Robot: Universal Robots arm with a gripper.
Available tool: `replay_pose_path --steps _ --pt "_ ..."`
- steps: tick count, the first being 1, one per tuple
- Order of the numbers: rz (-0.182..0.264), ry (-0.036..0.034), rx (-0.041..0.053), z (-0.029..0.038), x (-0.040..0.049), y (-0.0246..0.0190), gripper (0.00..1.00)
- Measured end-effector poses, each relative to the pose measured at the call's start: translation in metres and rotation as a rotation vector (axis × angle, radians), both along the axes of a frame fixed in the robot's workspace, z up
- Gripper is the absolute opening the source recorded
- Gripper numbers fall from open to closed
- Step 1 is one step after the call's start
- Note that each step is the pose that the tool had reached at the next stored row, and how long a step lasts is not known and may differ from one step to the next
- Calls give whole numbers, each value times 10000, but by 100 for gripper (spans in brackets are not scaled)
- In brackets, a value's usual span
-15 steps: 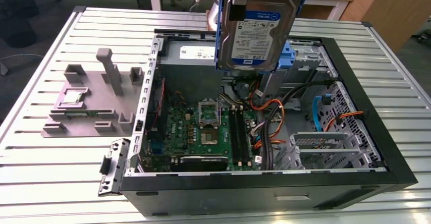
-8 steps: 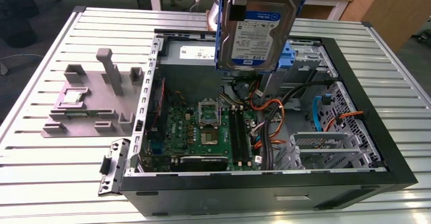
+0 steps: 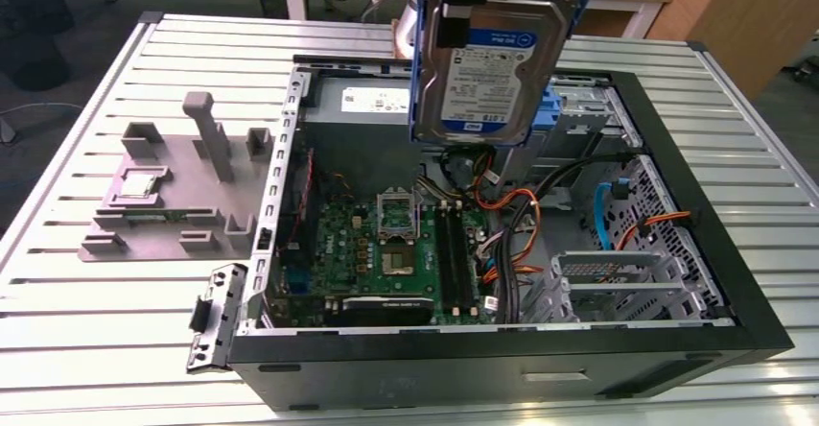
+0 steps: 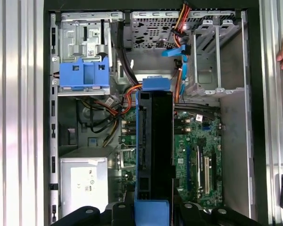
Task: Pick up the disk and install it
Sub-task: 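Insert the disk into the insertion slot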
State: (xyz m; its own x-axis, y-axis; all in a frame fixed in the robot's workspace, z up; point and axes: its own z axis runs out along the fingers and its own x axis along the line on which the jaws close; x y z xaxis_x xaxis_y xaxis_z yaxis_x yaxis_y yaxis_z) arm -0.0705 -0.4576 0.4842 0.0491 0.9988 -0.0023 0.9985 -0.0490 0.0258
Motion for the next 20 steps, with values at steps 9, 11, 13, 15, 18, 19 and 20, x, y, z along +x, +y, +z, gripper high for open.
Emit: replay_pose_path --steps 9,11,13,15,18,19,20 --pt "14 0 0 -1 0 -132 37" --pt "16 0 0 -1 0 -150 37" --pt "17 0 0 -1 0 -171 37" --pt "18 -1 0 -1 0 -197 37" --pt "20 0 -1 -1 0 -233 37" --pt "20 0 0 -1 0 -246 37" --pt "21 0 -1 -1 0 -258 37"
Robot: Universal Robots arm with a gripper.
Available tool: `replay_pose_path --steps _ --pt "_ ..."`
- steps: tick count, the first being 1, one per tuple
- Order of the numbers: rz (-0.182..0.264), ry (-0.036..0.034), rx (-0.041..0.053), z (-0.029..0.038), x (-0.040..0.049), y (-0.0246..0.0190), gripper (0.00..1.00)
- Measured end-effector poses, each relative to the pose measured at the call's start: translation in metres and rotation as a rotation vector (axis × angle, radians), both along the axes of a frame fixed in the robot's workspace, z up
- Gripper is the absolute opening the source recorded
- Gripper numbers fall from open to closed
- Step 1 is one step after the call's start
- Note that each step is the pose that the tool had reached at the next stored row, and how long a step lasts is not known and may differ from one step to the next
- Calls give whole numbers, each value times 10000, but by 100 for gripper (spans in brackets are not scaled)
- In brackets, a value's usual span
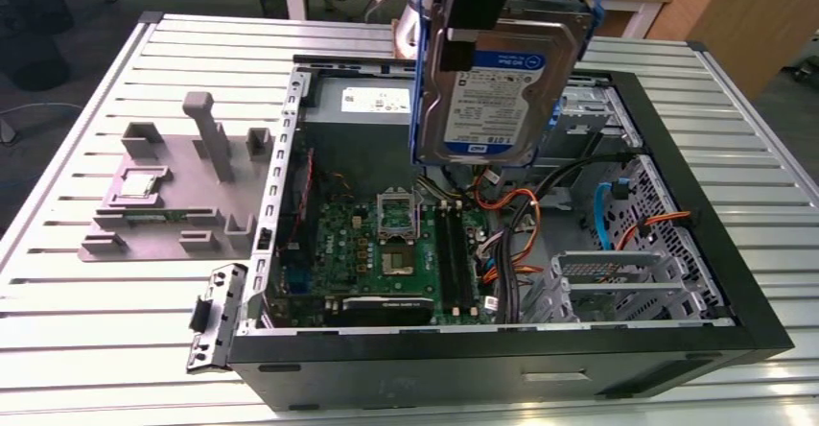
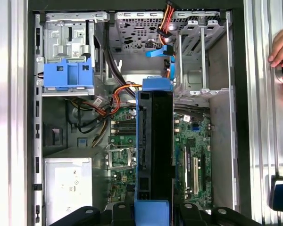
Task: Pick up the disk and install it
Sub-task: 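Insert the disk into the insertion slot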
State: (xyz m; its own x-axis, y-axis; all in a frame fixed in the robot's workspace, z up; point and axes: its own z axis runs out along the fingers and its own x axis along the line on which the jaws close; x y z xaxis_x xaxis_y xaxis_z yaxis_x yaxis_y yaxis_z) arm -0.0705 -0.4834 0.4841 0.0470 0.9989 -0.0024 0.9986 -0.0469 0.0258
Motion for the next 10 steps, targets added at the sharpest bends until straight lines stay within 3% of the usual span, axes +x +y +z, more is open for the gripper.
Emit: replay_pose_path --steps 10 --pt "5 -1 -65 -1 0 -86 37"
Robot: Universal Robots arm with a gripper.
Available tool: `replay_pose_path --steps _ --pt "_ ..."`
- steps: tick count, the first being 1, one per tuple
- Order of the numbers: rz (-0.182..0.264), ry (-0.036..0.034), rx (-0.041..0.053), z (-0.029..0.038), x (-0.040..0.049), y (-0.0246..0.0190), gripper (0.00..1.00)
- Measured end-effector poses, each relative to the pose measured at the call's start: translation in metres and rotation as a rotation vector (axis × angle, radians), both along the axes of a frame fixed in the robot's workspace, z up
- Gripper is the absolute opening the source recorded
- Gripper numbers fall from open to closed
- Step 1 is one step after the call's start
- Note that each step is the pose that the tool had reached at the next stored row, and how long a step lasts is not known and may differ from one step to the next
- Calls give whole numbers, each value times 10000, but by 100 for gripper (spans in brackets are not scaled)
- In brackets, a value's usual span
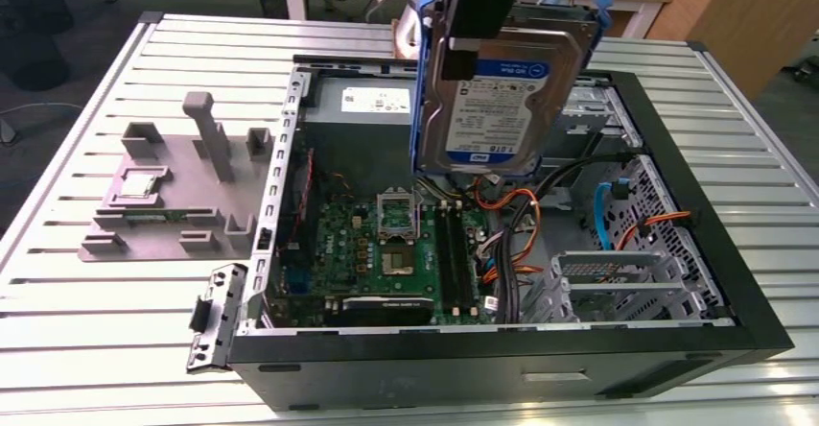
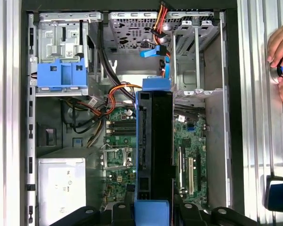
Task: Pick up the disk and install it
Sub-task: 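Insert the disk into the insertion slot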
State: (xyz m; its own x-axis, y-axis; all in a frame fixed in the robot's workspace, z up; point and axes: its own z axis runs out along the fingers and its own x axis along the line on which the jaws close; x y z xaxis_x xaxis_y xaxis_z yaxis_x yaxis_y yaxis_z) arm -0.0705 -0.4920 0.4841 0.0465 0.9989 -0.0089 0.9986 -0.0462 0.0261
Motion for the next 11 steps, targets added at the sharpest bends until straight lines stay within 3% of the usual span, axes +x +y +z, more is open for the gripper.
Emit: replay_pose_path --steps 11 --pt "6 0 -105 -2 0 -137 37"
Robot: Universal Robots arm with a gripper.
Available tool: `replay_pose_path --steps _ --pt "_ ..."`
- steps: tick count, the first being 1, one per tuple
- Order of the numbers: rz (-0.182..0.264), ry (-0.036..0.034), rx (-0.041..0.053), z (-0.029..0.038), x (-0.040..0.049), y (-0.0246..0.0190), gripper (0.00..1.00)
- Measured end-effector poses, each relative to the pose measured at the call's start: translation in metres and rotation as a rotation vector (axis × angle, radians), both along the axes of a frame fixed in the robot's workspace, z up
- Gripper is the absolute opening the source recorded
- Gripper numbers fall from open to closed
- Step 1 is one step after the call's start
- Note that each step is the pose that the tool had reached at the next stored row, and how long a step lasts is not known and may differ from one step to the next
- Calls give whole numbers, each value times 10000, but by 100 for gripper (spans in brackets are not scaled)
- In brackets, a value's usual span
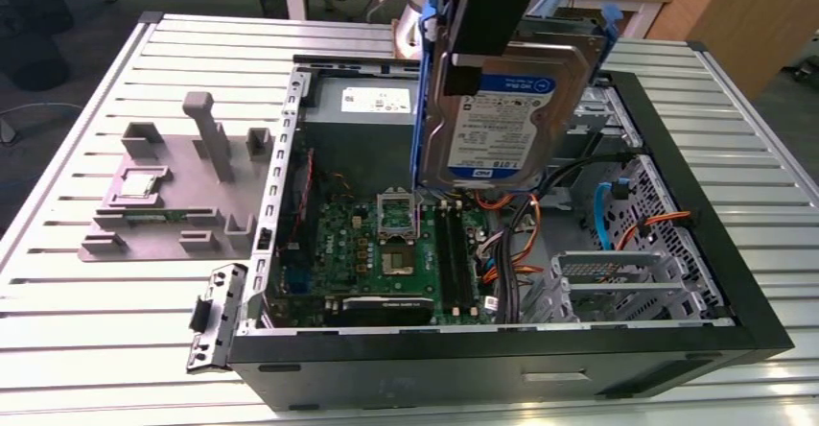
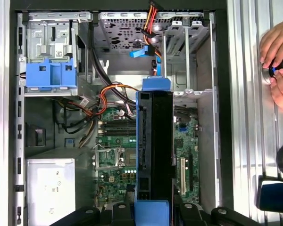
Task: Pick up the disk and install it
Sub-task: 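Insert the disk into the insertion slot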
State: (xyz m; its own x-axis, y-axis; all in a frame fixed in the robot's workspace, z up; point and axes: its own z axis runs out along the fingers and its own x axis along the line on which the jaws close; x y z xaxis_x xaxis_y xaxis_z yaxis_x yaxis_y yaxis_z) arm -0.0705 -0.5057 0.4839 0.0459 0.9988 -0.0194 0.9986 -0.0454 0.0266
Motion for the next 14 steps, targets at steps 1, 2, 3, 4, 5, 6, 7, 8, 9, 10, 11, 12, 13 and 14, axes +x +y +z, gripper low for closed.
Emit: replay_pose_path --steps 1,2,3,4,5,6,7,8,9,10,11,12,13,14 --pt "1 0 -11 0 0 -12 37" --pt "0 0 -21 0 0 -22 37" --pt "0 0 -28 -1 0 -32 37" --pt "0 0 -31 -1 0 -40 37" --pt "0 0 -33 -1 0 -46 37" --pt "-1 0 -33 -1 0 -50 37" --pt "0 0 -34 -1 0 -54 37" --pt "1 0 -33 -2 3 -57 37" --pt "1 0 -33 -2 8 -59 37" --pt "0 0 -34 -3 15 -60 37" --pt "0 0 -33 -3 25 -61 37" --pt "0 0 -32 -4 36 -61 37" --pt "0 0 -33 -4 48 -61 37" --pt "0 0 -34 -5 59 -61 37"
